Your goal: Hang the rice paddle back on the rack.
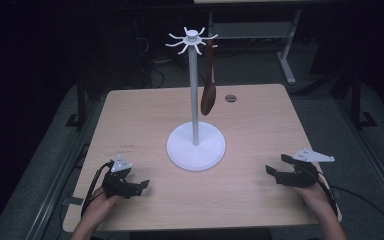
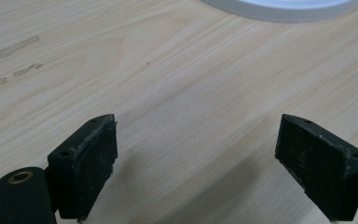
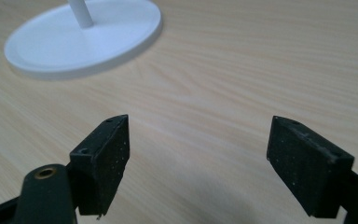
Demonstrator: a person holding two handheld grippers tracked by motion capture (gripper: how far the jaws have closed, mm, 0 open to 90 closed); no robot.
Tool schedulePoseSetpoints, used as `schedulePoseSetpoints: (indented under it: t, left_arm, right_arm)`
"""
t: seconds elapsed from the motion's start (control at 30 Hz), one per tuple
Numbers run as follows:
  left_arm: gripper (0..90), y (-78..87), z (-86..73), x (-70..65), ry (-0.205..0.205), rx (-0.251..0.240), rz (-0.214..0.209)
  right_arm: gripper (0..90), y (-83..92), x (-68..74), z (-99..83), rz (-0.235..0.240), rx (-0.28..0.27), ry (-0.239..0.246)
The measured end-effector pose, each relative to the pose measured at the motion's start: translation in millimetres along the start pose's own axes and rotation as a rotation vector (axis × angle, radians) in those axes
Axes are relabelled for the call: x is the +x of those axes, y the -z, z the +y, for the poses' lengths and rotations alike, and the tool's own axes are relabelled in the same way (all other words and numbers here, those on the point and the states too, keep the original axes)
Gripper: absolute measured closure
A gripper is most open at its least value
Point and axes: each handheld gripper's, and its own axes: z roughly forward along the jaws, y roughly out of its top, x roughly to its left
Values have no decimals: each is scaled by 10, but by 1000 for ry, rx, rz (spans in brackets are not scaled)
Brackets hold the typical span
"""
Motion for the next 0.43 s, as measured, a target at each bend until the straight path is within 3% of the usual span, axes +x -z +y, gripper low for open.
schedulePoseSetpoints:
  t: [0.2, 0.43]
  left_arm:
    - [125, 46, -18, 70, -14, -45, -1]
    - [125, 32, -29, 83, -8, -40, 4]
  right_arm:
    - [189, -67, -30, -18, -3, 24, 22]
    - [179, -73, -42, -17, -3, 25, 17]
